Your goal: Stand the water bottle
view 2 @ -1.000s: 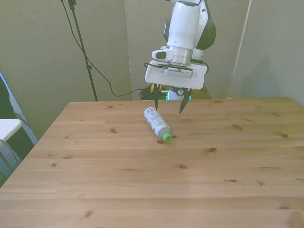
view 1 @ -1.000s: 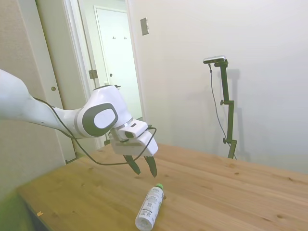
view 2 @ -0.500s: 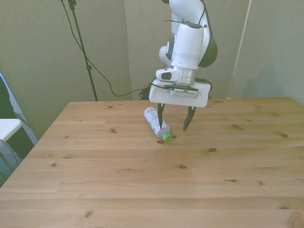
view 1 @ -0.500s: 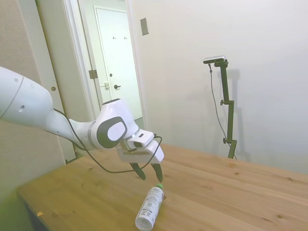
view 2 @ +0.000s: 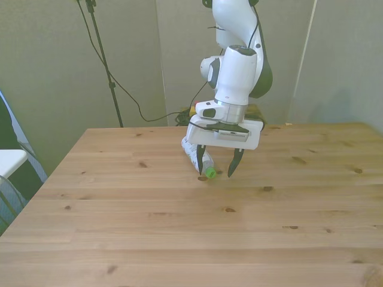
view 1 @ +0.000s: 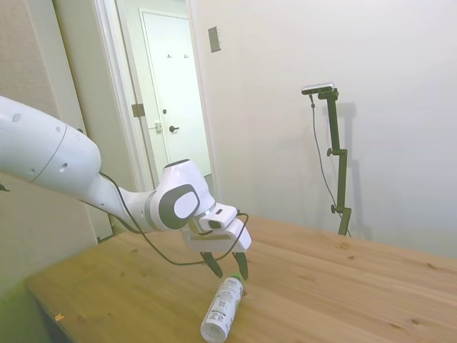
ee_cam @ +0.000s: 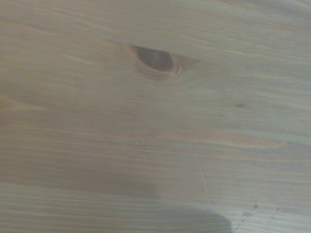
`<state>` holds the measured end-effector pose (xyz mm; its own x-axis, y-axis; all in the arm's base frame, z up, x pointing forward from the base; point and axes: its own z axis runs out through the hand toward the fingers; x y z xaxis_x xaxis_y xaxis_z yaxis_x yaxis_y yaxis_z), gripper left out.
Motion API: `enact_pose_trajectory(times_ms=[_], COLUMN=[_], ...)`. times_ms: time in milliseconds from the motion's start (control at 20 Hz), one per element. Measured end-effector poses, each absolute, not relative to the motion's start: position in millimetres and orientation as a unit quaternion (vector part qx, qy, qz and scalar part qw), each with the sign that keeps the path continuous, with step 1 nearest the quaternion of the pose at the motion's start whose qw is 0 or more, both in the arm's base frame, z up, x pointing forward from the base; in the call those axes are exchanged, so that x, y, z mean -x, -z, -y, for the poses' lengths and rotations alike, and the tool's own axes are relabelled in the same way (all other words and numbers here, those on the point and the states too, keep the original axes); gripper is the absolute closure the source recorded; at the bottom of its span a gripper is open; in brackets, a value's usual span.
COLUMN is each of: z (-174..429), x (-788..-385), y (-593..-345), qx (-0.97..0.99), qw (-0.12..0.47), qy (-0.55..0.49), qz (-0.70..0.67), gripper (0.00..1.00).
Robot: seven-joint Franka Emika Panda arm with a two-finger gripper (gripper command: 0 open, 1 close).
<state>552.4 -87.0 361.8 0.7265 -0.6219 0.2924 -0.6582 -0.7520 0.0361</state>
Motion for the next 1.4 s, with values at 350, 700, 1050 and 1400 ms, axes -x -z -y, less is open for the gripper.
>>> enact_pose_trajectory(times_ms=[350,700,1050,1400], z=[97.2,100.7,108.5,113.4], x=[-556.0,-555.9,-552.6,-552.4], y=[-352.4,-350.6,-348.1,-351.3], qx=[-0.923,-0.921,-0.92,-0.911], qw=[0.073,0.074,0.072,0.056], qy=[-0.129,-0.127,-0.119,-0.094], qz=[0.356,0.36,0.367,0.397], gripper=[1.0,1.0,1.0,1.0])
